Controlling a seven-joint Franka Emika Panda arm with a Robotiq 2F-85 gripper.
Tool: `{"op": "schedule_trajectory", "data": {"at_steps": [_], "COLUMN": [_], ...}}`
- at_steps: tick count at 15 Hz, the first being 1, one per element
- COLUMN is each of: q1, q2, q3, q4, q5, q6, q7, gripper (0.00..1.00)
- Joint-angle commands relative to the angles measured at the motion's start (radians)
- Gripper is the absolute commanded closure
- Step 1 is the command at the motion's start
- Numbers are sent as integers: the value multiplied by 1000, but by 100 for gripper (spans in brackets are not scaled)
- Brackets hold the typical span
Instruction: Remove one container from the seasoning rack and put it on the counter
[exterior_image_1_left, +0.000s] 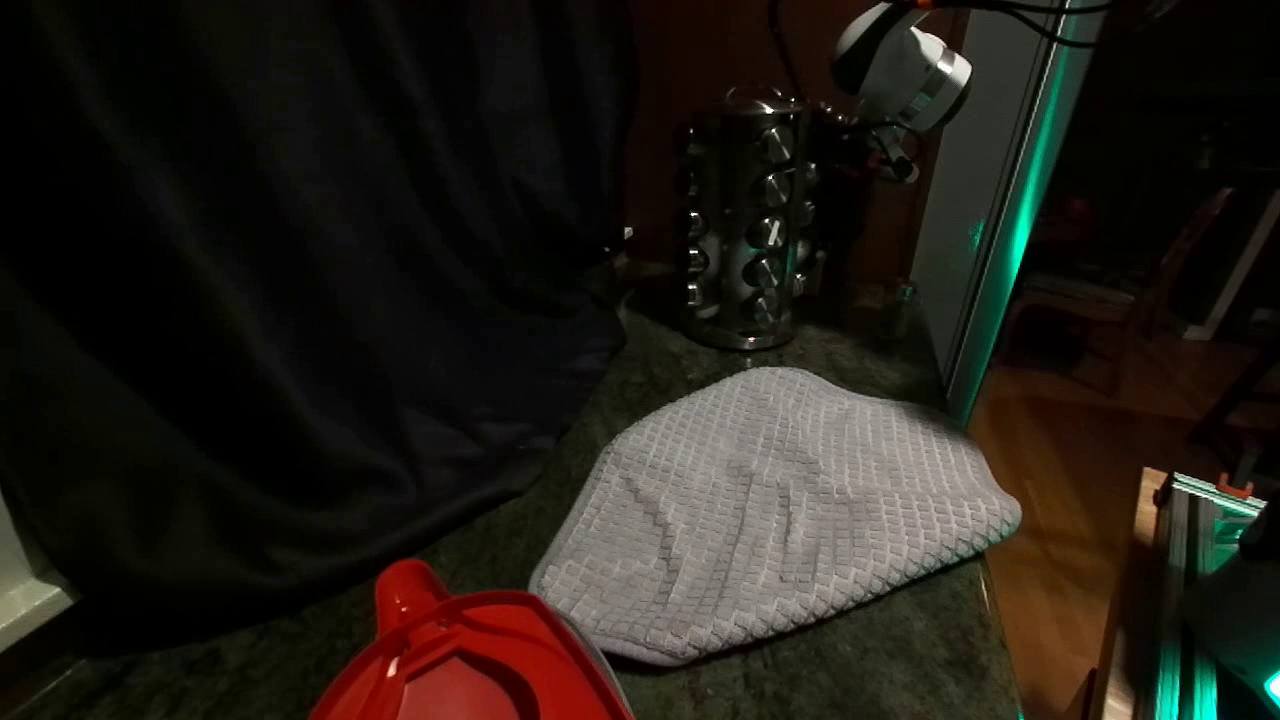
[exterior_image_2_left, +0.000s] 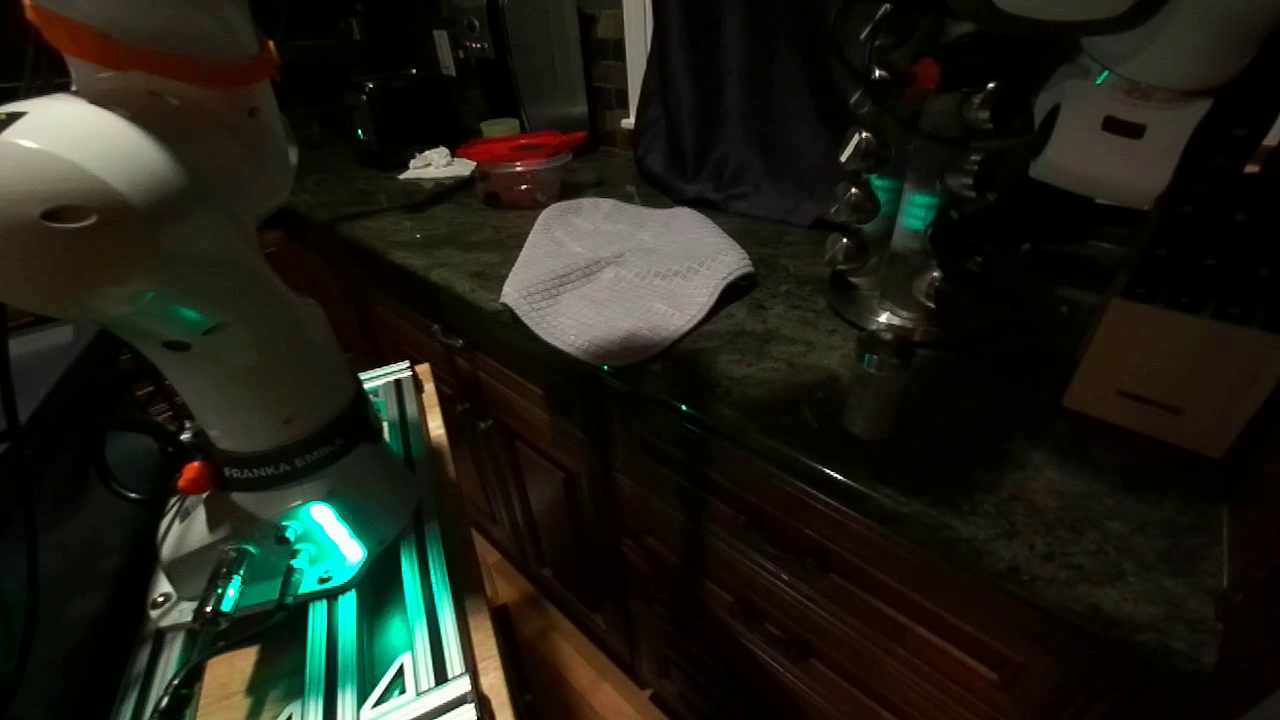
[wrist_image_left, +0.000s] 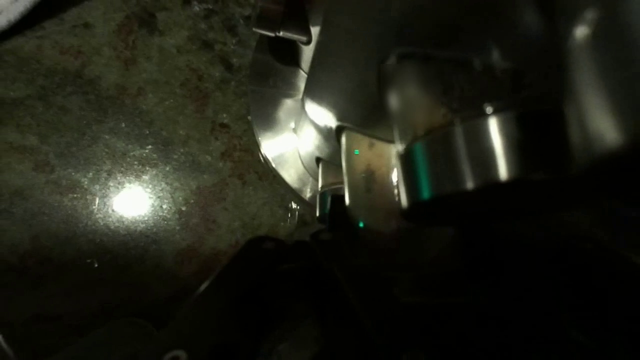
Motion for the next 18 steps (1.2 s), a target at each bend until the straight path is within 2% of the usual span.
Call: {"op": "schedule_trajectory", "data": {"at_steps": [1,10,11,12,13,15,18], "q1": [-4,4,4,4,5,5,7], "q2": [27,33,34,35,36,39,48], "q3": [0,6,6,6,6,8,10], "q4": [22,25,26,28,29,30,38], "q5": [-13,-3,-4,-4,-4,-1,-8], "q6": [-48,-66,-66,-69,-66,-66,-70], "q7": [25,59,63,65,69,70,78], "gripper": [77,77,67,38,78,77,86]}}
